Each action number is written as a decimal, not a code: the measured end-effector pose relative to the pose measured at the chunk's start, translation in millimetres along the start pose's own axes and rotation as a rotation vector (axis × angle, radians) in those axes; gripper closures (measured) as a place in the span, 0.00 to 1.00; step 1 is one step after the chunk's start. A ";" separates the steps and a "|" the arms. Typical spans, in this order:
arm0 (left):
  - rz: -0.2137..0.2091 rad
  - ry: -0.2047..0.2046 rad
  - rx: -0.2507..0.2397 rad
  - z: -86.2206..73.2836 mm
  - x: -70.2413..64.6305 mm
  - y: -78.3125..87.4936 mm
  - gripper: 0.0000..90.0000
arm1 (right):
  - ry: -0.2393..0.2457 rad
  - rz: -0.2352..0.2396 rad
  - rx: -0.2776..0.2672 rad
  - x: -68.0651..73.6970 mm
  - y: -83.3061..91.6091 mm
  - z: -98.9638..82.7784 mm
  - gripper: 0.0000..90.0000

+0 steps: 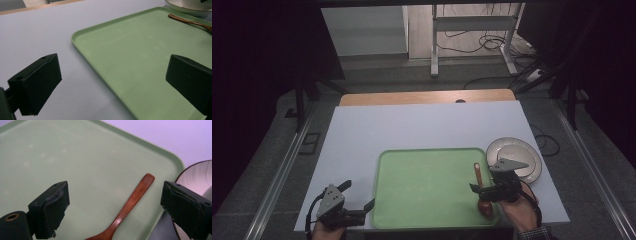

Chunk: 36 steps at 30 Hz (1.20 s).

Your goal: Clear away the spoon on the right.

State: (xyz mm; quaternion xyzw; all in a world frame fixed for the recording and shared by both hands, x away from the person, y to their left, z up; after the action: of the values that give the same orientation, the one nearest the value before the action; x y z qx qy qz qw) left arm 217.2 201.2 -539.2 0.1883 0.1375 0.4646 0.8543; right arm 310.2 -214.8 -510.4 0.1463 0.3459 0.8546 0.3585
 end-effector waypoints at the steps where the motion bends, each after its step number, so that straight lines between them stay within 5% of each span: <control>1: 0.000 -0.001 0.000 0.0 -0.1 0.0 0.00 | 0.000 0.001 -0.001 0.0 0.4 -0.5 0.09; 23: -0.002 0.001 -0.002 -0.1 0.2 0.2 0.00 | -0.034 -0.007 -0.014 -4.5 17.0 -15.4 0.01; 28: -0.003 0.001 -0.003 -0.1 0.2 0.2 0.00 | -0.073 0.005 -0.033 -4.7 23.0 -17.2 0.00; 36: -0.004 0.000 -0.003 -0.1 0.1 0.2 0.00 | -0.073 -0.028 -0.039 -7.2 33.7 -21.2 0.00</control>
State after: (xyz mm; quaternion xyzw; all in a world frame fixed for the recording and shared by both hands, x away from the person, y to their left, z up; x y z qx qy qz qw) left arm 217.1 201.3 -539.2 0.1868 0.1370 0.4631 0.8555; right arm 287.4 -247.3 -502.2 0.1655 0.3179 0.8502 0.3856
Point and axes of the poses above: each handheld gripper's, and its own axes: y roughly backward along the jaws, z roughly out of its top, x roughly to its left, the point moved 5 cm from there along -y, roughly forward along the jaws, and after that the axes turned 2 degrees about x, right-handed, at the moved point
